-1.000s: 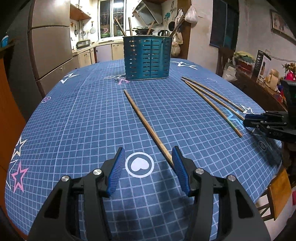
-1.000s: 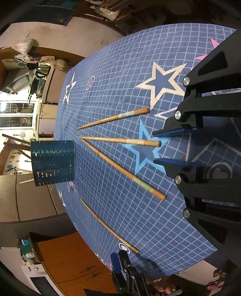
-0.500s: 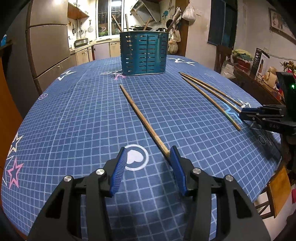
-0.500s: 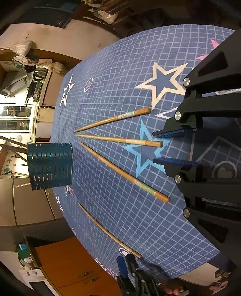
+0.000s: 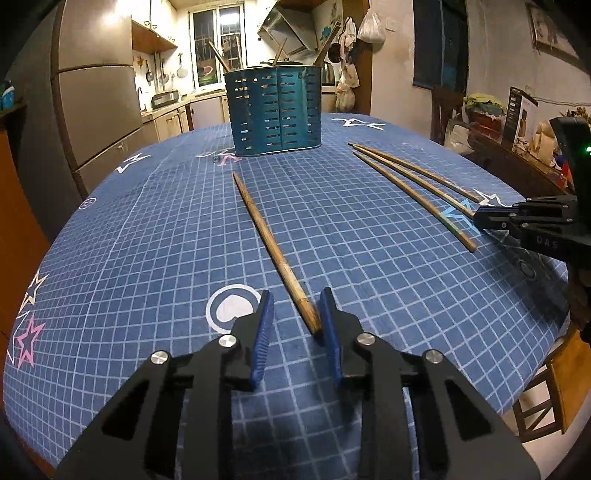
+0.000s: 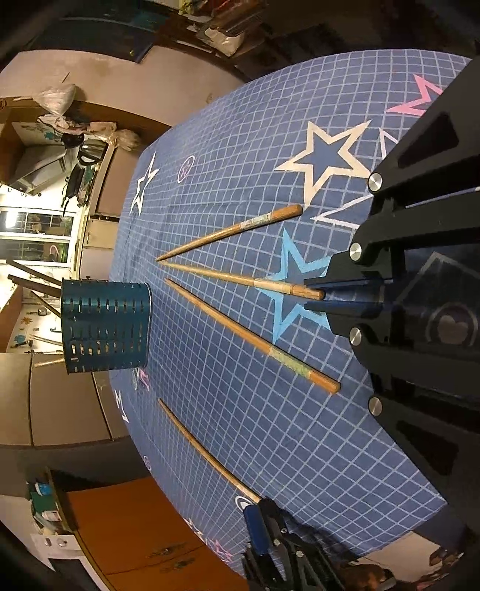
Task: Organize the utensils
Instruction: 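Move the left tool to a chopstick and close while the right tool grasps another, then carry the left tool's chopstick to the teal holder while the right tool carries its chopstick, then lower the left tool's chopstick into the holder while the right tool lowers its chopstick in, then open the left tool over the holder while the right tool releases its chopstick, then move the right tool to a chopstick and close while the left tool grasps another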
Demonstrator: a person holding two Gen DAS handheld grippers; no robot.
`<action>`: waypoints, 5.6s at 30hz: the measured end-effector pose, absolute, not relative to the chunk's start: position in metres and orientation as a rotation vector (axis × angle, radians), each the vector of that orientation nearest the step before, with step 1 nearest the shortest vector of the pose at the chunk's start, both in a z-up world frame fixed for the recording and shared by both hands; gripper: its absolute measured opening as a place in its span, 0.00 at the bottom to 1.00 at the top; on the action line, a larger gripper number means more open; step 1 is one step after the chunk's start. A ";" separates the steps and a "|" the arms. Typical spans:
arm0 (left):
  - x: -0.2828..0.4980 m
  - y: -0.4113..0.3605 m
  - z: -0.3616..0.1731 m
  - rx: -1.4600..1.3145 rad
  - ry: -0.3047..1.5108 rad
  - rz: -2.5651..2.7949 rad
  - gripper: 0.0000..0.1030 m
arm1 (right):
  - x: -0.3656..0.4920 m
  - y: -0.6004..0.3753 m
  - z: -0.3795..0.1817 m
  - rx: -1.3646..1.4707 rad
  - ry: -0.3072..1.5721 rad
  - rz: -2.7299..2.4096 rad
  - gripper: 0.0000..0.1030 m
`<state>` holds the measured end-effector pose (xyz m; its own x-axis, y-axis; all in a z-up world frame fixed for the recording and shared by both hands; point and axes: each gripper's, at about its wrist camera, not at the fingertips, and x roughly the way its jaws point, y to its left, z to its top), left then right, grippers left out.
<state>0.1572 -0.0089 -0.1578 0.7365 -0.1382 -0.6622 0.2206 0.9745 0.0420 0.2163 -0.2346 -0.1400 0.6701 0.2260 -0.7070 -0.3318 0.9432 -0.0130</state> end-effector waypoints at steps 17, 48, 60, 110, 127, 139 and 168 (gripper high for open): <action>0.142 0.001 -0.137 0.078 0.659 -0.178 0.05 | 0.188 -0.242 -0.097 -0.145 0.620 0.320 0.07; 0.190 0.011 0.000 0.058 0.442 -0.203 0.05 | 0.244 -0.256 0.041 -0.160 0.420 0.378 0.07; 0.235 0.009 0.035 0.062 0.450 -0.212 0.05 | 0.284 -0.248 0.071 -0.119 0.428 0.398 0.06; 0.393 -0.002 0.170 0.019 0.319 -0.183 0.05 | 0.441 -0.187 0.223 0.000 0.333 0.506 0.06; 0.422 0.003 0.122 0.002 0.392 -0.202 0.05 | 0.482 -0.178 0.155 0.021 0.430 0.512 0.06; 0.431 0.003 0.110 0.011 0.423 -0.208 0.05 | 0.487 -0.174 0.136 0.015 0.449 0.529 0.07; 0.235 -0.054 -0.033 0.051 0.581 -0.329 0.50 | 0.253 -0.301 -0.051 -0.112 0.653 0.449 0.31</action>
<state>0.2350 -0.0537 -0.0326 0.7851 -0.2912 -0.5467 0.3195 0.9465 -0.0453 0.2534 -0.3014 -0.0514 0.7021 0.3684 -0.6094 -0.4375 0.8984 0.0390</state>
